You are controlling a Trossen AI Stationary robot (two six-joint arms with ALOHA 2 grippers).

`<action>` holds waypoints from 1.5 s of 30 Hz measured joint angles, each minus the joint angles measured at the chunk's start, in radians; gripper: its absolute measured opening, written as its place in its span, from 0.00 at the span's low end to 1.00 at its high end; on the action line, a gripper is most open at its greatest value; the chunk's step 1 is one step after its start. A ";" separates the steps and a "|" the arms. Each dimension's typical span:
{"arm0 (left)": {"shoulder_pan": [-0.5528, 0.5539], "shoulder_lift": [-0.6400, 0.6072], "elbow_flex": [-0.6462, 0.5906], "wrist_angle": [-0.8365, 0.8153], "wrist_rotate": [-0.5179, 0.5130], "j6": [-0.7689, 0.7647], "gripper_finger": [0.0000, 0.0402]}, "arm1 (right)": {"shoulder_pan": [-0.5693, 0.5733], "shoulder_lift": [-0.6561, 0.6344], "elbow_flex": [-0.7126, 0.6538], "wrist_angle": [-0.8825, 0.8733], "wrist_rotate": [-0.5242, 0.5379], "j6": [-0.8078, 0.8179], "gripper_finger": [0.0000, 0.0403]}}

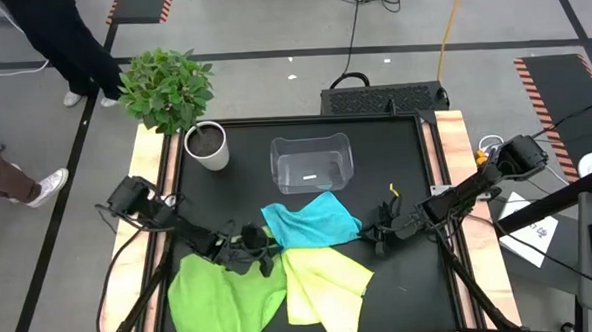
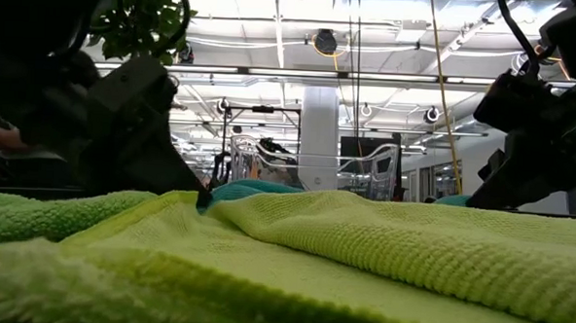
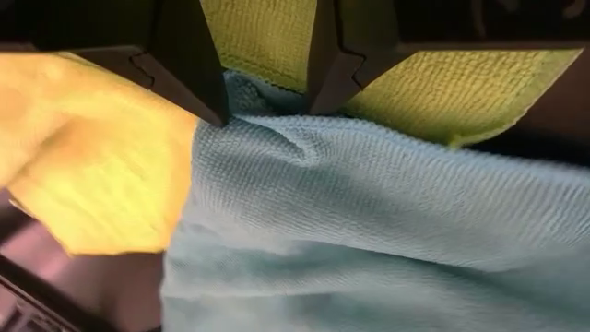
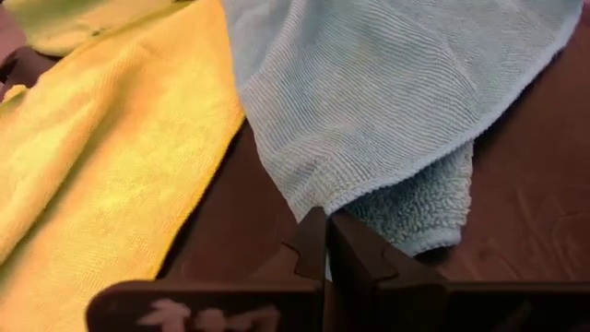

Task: Fold microfiber towels
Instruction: Fold the blue towel

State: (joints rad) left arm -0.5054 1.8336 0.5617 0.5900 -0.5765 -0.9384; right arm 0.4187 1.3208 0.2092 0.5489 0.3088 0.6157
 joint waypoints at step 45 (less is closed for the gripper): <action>0.108 -0.245 0.002 -0.057 0.183 0.361 0.01 | -0.047 -0.219 0.000 -0.106 -0.049 -0.120 0.00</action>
State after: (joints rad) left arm -0.3969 1.5890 0.5633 0.5330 -0.3936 -0.5776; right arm 0.3721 1.1013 0.2096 0.4424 0.2599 0.4957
